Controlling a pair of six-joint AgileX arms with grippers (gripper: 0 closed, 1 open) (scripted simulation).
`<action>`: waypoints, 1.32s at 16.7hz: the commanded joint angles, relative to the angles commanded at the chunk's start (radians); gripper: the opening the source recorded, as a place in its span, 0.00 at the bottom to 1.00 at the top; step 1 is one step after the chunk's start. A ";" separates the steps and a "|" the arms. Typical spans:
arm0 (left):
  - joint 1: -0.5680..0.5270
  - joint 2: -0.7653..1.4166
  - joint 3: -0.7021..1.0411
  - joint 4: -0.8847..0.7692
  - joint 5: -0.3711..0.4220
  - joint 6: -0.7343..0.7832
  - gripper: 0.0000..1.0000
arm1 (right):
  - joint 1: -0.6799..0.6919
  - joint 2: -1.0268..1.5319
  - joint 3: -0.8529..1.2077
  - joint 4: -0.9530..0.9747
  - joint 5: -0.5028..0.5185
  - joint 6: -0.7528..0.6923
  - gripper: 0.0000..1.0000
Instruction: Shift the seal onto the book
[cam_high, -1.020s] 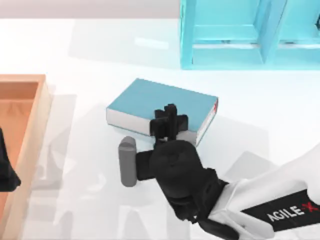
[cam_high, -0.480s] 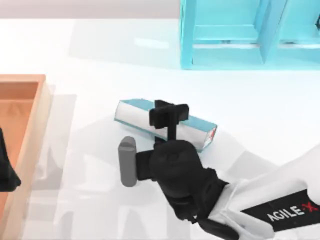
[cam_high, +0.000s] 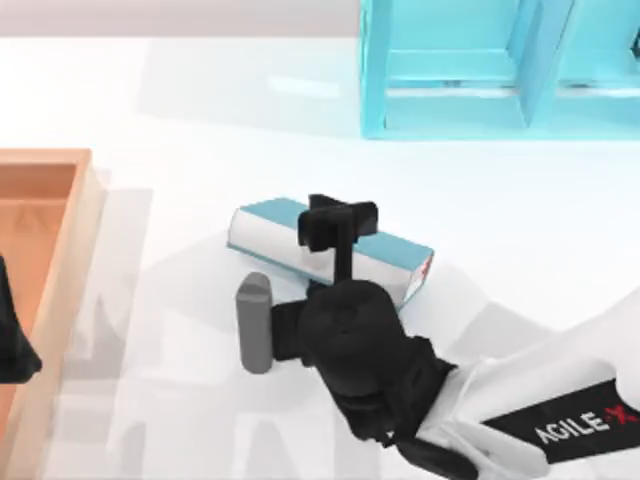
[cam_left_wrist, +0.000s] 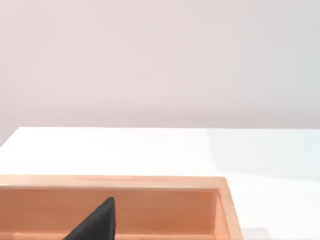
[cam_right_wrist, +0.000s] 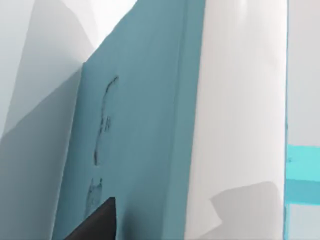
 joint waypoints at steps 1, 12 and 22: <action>0.000 0.000 0.000 0.000 0.000 0.000 1.00 | 0.013 -0.012 -0.002 -0.012 0.010 0.013 1.00; 0.000 0.000 0.000 0.000 0.000 0.000 1.00 | 0.438 -0.202 -0.131 -0.363 0.382 0.357 1.00; 0.000 0.000 0.000 0.000 0.000 0.000 1.00 | 0.362 -0.301 -0.172 -0.394 0.323 0.420 1.00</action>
